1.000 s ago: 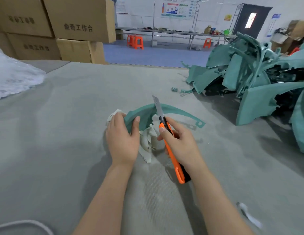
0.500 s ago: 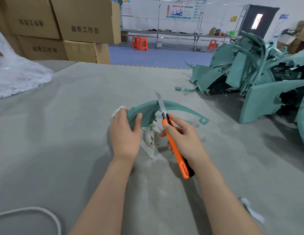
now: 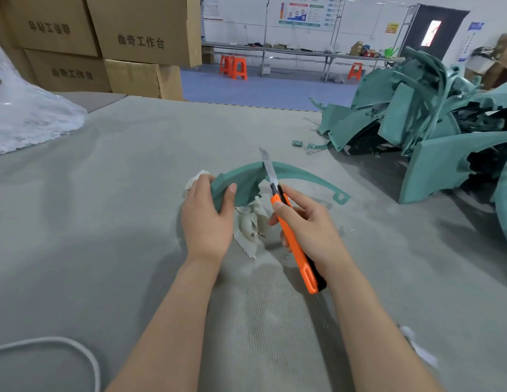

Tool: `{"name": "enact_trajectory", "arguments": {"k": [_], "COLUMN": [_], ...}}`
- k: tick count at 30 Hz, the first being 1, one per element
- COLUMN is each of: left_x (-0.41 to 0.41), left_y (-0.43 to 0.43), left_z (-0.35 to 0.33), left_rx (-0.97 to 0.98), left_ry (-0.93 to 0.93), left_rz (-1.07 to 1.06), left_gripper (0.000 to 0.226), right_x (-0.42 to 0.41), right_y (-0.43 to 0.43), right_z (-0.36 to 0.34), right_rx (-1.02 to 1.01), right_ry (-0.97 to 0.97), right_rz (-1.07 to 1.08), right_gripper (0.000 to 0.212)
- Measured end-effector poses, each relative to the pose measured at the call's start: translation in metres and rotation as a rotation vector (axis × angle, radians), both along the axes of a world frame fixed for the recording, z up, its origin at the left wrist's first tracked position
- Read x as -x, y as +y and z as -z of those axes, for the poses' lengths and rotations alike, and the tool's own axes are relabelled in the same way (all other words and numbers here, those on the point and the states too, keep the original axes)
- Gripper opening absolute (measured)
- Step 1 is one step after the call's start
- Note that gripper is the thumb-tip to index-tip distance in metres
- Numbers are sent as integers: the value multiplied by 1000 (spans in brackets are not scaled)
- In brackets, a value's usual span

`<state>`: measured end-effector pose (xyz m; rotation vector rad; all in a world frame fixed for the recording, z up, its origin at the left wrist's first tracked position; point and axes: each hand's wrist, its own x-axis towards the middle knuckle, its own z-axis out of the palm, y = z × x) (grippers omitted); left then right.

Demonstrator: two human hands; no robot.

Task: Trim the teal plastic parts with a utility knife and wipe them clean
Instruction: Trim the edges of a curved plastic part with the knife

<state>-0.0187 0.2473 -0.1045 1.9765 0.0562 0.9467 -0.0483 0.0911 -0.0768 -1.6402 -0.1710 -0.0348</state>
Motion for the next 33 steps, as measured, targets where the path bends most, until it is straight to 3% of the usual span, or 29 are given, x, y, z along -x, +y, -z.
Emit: {"name": "enact_trajectory", "arguments": {"k": [9,13,19,33], "left_x": [1,2,2,3], "left_y": [-1,-1,-2,0], "left_z": [-2,-3,-4,-6], "left_rx": [-14,-9,-4,-11], "left_ry": [26,35,60,59], "left_rz": [21,20,24,44], "left_gripper": [21,21,21,20], "right_x": [-9,-12,-9,-3], "right_y": [-2,-6,-1,3], "right_z": [8,11,11,5], "right_rx": [52,37,121,55], "right_ry": [1,27,-19,-23], "right_rz": [157,222,161,78], "right_gripper": [17,20,19,30]}}
